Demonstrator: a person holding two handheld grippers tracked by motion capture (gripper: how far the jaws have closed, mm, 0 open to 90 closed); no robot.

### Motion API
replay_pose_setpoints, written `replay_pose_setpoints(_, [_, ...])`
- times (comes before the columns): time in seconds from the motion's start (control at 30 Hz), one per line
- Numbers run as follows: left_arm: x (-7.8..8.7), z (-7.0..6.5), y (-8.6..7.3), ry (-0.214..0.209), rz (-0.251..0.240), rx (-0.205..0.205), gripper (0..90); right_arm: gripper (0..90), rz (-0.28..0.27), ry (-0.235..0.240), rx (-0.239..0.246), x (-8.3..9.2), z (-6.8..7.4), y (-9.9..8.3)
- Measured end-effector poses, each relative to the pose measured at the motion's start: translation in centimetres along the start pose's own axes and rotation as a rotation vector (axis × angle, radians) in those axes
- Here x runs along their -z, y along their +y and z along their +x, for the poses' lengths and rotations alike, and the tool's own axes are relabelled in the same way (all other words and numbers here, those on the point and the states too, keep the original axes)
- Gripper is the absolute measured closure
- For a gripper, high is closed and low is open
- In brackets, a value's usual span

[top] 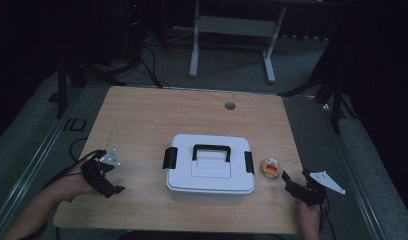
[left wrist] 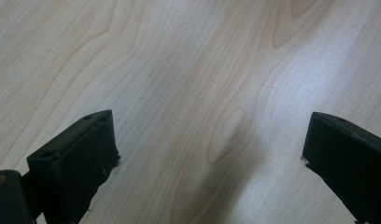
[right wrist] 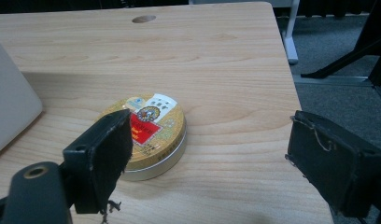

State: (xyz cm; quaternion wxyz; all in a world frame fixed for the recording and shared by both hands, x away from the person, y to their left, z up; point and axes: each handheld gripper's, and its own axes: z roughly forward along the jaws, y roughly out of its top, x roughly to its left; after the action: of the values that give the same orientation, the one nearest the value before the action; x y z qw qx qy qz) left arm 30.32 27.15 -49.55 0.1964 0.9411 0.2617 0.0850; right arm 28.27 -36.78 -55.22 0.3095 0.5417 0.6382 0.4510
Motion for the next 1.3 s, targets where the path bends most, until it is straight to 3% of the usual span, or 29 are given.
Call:
replay_pose_setpoints(0.27, [0.3, -0.5, 1.3, 0.030, 0.172, -0.119, 2.6, 13.7, -0.001, 0.000, 0.001, 0.0, 0.0, 0.0])
replay_pose_setpoints(0.33, [0.4, -0.5, 1.5, 0.015, 0.183, -0.121, 2.6, 13.7, 0.000, 0.000, 0.000, 0.0, 0.0, 0.0])
replay_pose_setpoints(0.4, [0.7, -0.7, 2.0, 0.013, 0.225, -0.134, 2.6, 13.7, 0.000, 0.001, 0.002, 0.0, 0.0, 0.0])
replay_pose_setpoints(0.53, [1.1, -0.8, 2.7, -0.012, 0.266, -0.115, 2.6, 13.7, 0.000, 0.000, 0.002, 0.0, 0.0, 0.0])
replay_pose_setpoints(0.57, [1.3, -1.0, 3.1, -0.017, 0.306, -0.127, 2.6, 13.7, 0.000, 0.001, 0.002, 0.0, 0.0, 0.0])
replay_pose_setpoints(0.67, [1.7, -1.3, 3.7, -0.010, 0.343, -0.160, 2.6, 13.7, 0.001, 0.000, 0.003, 0.0, 0.0, 0.0])
replay_pose_setpoints(0.83, [2.2, -1.5, 4.5, 0.023, 0.364, -0.193, 2.6, 13.7, 0.001, 0.001, 0.003, 0.0, 0.0, 0.0])
replay_pose_setpoints(0.87, [2.5, -1.4, 4.9, 0.001, 0.355, -0.174, 2.7, 13.7, 0.001, 0.000, 0.004, 0.0, 0.0, 0.0])
replay_pose_setpoints(0.93, [2.7, -1.4, 5.0, 0.007, 0.355, -0.175, 2.6, 13.7, 0.002, 0.000, 0.004, 0.0, 0.0, 0.0])
replay_pose_setpoints(1.07, [3.5, -1.7, 5.9, -0.035, 0.367, -0.181, 2.7, 13.7, 0.002, 0.000, 0.004, 0.0, 0.0, 0.0])
replay_pose_setpoints(1.3, [5.5, -1.6, 7.8, -0.054, 0.341, -0.182, 4.3, 13.7, 0.002, 0.000, 0.004, 0.0, 0.0, 0.0])
